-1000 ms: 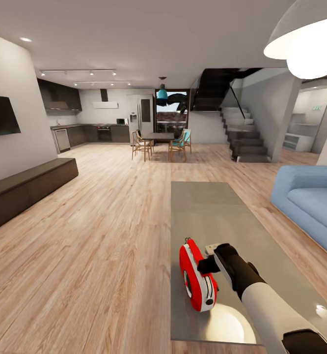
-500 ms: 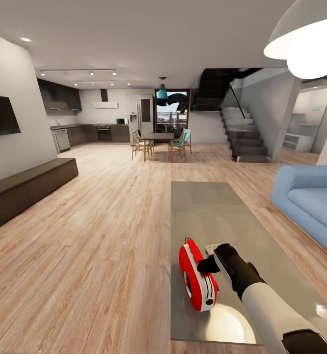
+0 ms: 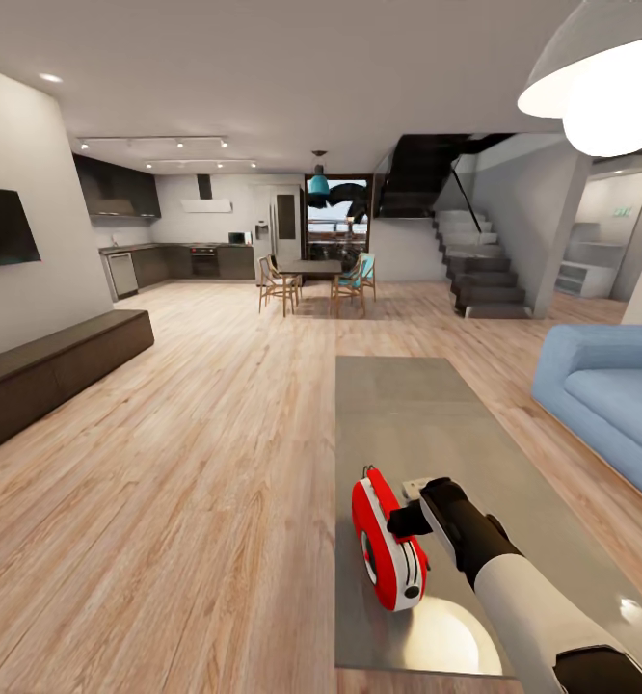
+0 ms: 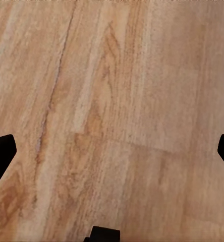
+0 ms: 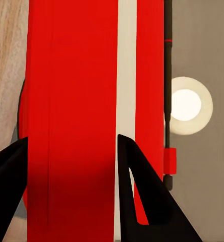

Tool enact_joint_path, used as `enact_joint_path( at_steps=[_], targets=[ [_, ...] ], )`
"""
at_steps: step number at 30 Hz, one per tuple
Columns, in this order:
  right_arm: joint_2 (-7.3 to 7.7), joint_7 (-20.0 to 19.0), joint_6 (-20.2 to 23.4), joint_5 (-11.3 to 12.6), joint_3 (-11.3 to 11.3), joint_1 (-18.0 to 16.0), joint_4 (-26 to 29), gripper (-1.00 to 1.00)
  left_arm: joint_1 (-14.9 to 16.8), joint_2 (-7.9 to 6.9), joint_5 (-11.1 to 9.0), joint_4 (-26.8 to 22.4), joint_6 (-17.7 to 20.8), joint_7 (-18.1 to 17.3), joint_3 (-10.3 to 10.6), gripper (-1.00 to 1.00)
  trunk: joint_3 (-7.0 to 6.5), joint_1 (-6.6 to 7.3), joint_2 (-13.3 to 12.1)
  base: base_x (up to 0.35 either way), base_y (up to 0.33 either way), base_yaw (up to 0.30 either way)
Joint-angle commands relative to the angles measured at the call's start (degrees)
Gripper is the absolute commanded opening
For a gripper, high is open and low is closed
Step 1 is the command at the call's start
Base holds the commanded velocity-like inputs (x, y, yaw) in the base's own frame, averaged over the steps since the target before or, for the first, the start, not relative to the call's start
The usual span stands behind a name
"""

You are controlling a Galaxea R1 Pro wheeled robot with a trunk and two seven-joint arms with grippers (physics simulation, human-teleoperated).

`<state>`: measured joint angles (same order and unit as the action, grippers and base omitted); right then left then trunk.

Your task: Turn on the radio receiver that's on the table in the living room.

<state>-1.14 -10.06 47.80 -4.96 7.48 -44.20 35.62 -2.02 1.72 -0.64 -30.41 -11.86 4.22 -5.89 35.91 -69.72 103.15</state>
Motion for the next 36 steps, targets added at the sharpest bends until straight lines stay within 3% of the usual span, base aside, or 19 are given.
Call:
enact_joint_path(
  at_steps=[1,36],
  targets=[
    [0.00,0.0,0.0,0.2,0.0,0.0,0.0,-1.00,0.0,-0.02,0.1,0.0,0.0,0.0,0.0,1.00,-0.19,0.23,-0.4,0.000,0.000,0.000],
    [0.00,0.6,-0.2,0.0,0.0,0.0,0.1,-1.00,0.0,-0.29,0.3,0.0,0.1,0.1,0.0,1.00,-6.47,7.91,-14.5,0.000,0.000,0.000]
  ],
)
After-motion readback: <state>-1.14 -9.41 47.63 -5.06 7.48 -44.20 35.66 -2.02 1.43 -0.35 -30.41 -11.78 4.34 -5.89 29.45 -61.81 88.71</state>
